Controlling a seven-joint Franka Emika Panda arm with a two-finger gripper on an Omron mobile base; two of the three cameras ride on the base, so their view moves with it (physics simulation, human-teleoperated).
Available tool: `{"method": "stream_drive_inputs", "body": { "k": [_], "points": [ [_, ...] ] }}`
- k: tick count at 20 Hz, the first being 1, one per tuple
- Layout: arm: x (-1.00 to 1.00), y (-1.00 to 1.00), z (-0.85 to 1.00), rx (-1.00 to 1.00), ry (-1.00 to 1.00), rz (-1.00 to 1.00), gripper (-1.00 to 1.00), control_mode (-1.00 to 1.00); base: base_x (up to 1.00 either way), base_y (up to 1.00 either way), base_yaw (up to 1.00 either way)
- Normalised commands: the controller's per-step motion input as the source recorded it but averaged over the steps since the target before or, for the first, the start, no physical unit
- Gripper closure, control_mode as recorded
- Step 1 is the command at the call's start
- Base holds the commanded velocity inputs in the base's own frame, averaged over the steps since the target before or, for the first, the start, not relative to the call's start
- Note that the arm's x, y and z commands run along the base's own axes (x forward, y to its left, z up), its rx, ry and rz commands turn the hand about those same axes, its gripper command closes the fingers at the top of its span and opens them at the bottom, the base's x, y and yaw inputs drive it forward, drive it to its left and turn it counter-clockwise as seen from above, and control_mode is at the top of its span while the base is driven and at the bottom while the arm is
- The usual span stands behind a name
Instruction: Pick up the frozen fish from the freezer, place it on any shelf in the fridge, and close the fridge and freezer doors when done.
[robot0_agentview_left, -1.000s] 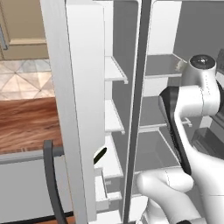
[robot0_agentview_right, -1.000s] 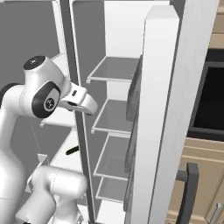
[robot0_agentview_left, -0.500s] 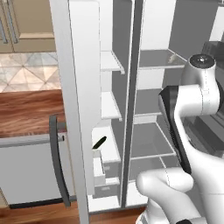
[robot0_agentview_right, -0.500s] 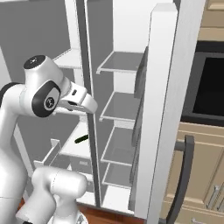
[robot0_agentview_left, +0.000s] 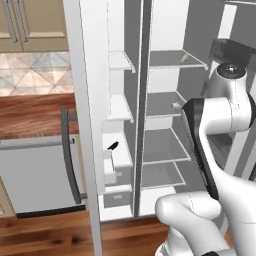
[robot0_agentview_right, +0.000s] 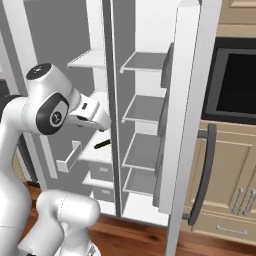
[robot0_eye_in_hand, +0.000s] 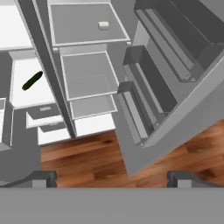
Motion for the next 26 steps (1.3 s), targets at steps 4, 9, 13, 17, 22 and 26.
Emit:
{"method": "stream_drive_inputs", "body": {
  "k": [4, 9, 13, 17, 22, 26],
  "points": [
    [0.00, 0.00, 0.00, 0.00, 0.00, 0.00, -1.00, 1.00, -0.46, 0.00, 0.00],
    [0.00, 0.00, 0.00, 0.00, 0.00, 0.00, -1.00, 1.00, -0.38, 0.00, 0.00],
    [0.00, 0.00, 0.00, 0.00, 0.00, 0.00, -1.00, 1.00, -0.25, 0.00, 0.00],
    [0.00, 0.00, 0.00, 0.00, 0.00, 0.00, -1.00, 1.00, -0.29, 0.00, 0.00],
    [0.00, 0.00, 0.00, 0.00, 0.00, 0.00, -1.00, 1.00, -0.34, 0.00, 0.00],
    [0.00, 0.00, 0.00, 0.00, 0.00, 0.00, -1.00, 1.00, -0.35, 0.00, 0.00]
  ]
}}
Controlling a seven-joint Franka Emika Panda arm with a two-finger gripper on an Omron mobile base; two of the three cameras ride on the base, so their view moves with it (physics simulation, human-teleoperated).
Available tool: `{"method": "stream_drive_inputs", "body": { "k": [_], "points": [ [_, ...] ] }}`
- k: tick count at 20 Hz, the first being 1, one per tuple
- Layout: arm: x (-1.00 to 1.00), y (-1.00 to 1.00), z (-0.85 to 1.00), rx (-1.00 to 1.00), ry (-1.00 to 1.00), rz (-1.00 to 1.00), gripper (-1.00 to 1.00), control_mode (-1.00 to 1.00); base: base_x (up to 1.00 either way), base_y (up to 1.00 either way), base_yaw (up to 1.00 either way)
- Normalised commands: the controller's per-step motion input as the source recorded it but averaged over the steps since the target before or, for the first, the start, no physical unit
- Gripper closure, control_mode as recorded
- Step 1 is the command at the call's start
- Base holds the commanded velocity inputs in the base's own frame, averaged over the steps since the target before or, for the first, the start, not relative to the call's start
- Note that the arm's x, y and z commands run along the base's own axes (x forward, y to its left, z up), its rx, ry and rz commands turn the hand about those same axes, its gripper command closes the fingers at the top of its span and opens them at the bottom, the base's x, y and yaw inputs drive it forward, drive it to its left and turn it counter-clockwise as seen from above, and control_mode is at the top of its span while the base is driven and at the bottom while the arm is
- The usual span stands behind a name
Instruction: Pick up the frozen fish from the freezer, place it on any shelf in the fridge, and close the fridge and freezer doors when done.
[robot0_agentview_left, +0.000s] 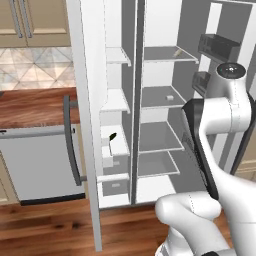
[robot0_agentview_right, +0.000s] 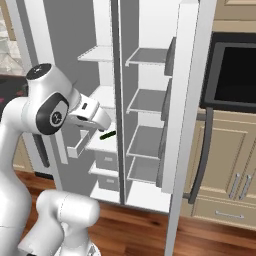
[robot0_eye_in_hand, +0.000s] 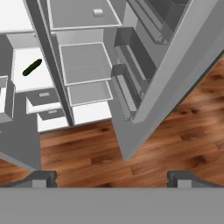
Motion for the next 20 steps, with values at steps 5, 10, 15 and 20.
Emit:
{"method": "stream_drive_inputs", "body": {
  "k": [5, 10, 15, 20],
  "points": [
    [0.00, 0.00, 0.00, 0.00, 0.00, 0.00, -1.00, -1.00, -0.09, 0.00, 0.00],
    [-0.01, 0.00, 0.00, 0.00, 0.00, 0.00, -1.00, -1.00, 0.00, 0.00, 0.00],
    [-0.21, 0.20, 0.02, 0.00, -0.04, 0.00, -1.00, -1.00, 0.00, 0.00, 0.00],
    [-0.51, 0.96, 0.16, -0.08, -0.25, 0.00, -1.00, -1.00, 0.00, 0.00, 0.00]
  ]
}}
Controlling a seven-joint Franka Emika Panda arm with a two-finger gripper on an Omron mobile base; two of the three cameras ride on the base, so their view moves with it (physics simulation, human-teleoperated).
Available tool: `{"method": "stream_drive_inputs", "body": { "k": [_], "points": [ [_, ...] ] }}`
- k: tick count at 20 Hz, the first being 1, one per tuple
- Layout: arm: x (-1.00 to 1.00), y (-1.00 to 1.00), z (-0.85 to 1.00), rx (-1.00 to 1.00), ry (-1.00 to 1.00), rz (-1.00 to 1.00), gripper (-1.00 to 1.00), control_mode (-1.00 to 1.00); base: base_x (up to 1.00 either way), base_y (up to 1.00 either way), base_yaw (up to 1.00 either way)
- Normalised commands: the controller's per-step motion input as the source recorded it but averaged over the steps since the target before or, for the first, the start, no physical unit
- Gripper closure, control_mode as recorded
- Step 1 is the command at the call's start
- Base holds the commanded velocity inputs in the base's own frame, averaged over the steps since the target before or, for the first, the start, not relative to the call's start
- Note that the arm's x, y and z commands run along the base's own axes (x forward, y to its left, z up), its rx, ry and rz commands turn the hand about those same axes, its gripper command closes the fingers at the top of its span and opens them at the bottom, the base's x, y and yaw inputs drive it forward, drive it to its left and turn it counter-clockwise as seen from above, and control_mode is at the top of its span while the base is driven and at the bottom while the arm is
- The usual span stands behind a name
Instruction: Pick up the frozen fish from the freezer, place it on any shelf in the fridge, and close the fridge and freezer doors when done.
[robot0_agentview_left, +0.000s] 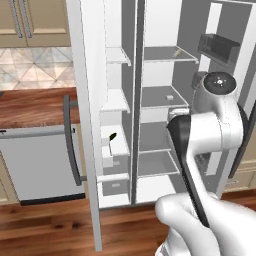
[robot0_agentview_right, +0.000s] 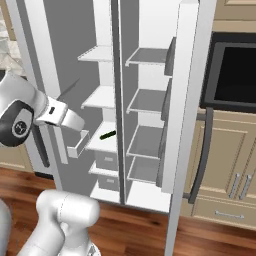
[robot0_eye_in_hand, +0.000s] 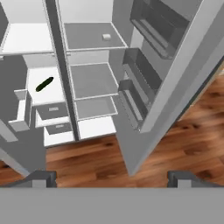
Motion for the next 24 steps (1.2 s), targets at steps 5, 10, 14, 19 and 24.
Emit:
{"method": "stream_drive_inputs", "body": {
  "k": [5, 10, 14, 19, 24],
  "points": [
    [-0.70, 1.00, 0.25, -0.06, -0.28, 0.00, -1.00, -1.00, 0.00, 0.00, 0.00],
    [-0.29, 1.00, 0.02, 0.00, -0.26, -0.04, -1.00, -1.00, 0.00, 0.00, 0.00],
    [-0.01, 1.00, 0.00, 0.00, -0.21, -0.05, -1.00, -1.00, 0.00, 0.00, 0.00],
    [0.00, 1.00, 0.00, 0.00, -0.23, -0.06, -1.00, -1.00, 0.00, 0.00, 0.00],
    [0.26, 1.00, 0.00, 0.04, -0.19, -0.12, -1.00, -1.00, 0.00, 0.00, 0.00]
  ]
}}
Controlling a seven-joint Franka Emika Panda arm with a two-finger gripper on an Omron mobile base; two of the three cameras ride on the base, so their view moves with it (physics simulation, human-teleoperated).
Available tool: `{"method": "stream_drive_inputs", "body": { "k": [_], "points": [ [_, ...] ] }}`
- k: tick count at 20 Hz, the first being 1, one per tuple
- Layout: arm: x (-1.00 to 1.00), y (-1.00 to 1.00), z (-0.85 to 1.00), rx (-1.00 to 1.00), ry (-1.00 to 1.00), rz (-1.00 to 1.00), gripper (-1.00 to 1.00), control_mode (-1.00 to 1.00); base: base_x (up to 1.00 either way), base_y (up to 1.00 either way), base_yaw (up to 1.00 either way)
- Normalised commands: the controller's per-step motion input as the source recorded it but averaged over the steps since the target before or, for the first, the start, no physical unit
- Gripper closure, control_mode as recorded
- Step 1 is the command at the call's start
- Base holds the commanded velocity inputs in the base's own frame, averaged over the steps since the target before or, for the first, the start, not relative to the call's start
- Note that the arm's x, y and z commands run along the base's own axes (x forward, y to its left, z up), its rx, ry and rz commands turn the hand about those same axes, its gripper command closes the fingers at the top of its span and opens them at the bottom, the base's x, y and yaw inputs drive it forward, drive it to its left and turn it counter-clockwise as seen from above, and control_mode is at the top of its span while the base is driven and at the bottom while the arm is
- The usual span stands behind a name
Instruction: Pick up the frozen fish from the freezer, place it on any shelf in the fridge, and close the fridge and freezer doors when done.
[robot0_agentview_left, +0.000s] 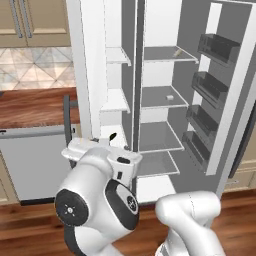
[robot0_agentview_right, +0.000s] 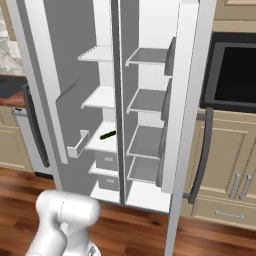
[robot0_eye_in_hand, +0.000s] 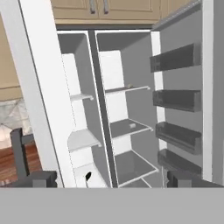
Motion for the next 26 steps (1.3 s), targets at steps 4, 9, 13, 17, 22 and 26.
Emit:
{"method": "stream_drive_inputs", "body": {
  "k": [4, 9, 13, 17, 22, 26],
  "points": [
    [0.56, 1.00, 0.00, 0.00, -0.10, -0.15, -1.00, -1.00, 0.00, 0.00, 0.00],
    [0.87, 0.49, -0.01, -0.04, 0.00, -0.09, -1.00, -1.00, 0.00, 0.00, 0.00],
    [0.69, 0.09, -0.18, -0.04, 0.04, 0.00, -1.00, -1.00, 0.00, 0.00, 0.00],
    [0.44, 0.00, -0.44, 0.00, 0.05, 0.00, -1.00, -1.00, 0.00, 0.00, 0.00],
    [0.40, 0.00, -0.41, 0.00, 0.02, 0.00, -1.00, -1.00, 0.00, 0.00, 0.00],
    [0.52, 0.11, -0.19, 0.00, 0.00, -0.03, -1.00, -1.00, 0.00, 0.00, 0.00]
  ]
}}
